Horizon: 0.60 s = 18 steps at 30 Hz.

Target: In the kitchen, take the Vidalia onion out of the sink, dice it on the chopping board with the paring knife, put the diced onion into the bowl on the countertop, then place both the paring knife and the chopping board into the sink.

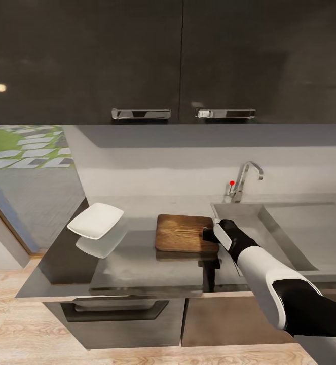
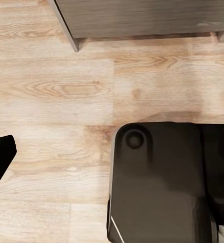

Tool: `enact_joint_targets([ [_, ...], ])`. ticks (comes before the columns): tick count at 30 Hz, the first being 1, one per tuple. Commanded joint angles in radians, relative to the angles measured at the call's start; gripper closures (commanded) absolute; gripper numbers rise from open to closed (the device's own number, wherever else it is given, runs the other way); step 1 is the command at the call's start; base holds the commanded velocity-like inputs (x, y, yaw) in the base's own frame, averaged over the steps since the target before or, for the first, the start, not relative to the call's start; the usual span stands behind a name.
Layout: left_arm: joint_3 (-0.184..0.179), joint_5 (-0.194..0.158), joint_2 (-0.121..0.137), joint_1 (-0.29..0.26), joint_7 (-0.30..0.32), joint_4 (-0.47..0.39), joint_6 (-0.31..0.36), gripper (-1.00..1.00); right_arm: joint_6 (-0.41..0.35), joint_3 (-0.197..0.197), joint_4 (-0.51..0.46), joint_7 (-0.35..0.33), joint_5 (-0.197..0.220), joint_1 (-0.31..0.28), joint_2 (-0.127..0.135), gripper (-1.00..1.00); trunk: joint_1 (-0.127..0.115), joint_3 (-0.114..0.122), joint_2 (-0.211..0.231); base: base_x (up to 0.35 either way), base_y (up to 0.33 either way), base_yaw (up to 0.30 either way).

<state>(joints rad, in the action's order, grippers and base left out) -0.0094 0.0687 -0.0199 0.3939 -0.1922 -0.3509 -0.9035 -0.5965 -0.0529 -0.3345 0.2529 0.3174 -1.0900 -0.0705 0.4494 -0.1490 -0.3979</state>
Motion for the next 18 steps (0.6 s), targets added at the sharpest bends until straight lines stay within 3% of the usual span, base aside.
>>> enact_joint_targets([
  [1, -0.001, 0.007, 0.000, 0.000, -0.009, -0.002, 0.000, -1.00, -0.004, -0.005, -0.001, 0.008, 0.011, -0.001, 0.000, 1.00, 0.001, -0.002, -0.002, 0.000, 0.000, 0.000],
  [8, -0.001, 0.008, 0.000, 0.000, -0.009, -0.002, 0.000, -1.00, -0.005, -0.006, 0.003, 0.008, 0.011, -0.001, -0.001, 1.00, 0.001, -0.002, -0.002, 0.012, 0.012, 0.000],
  [18, -0.001, 0.007, 0.000, 0.000, -0.009, -0.002, 0.001, -1.00, -0.013, -0.006, 0.016, 0.008, 0.011, -0.001, 0.002, 1.00, 0.001, -0.002, -0.002, 0.119, 0.105, 0.000],
])
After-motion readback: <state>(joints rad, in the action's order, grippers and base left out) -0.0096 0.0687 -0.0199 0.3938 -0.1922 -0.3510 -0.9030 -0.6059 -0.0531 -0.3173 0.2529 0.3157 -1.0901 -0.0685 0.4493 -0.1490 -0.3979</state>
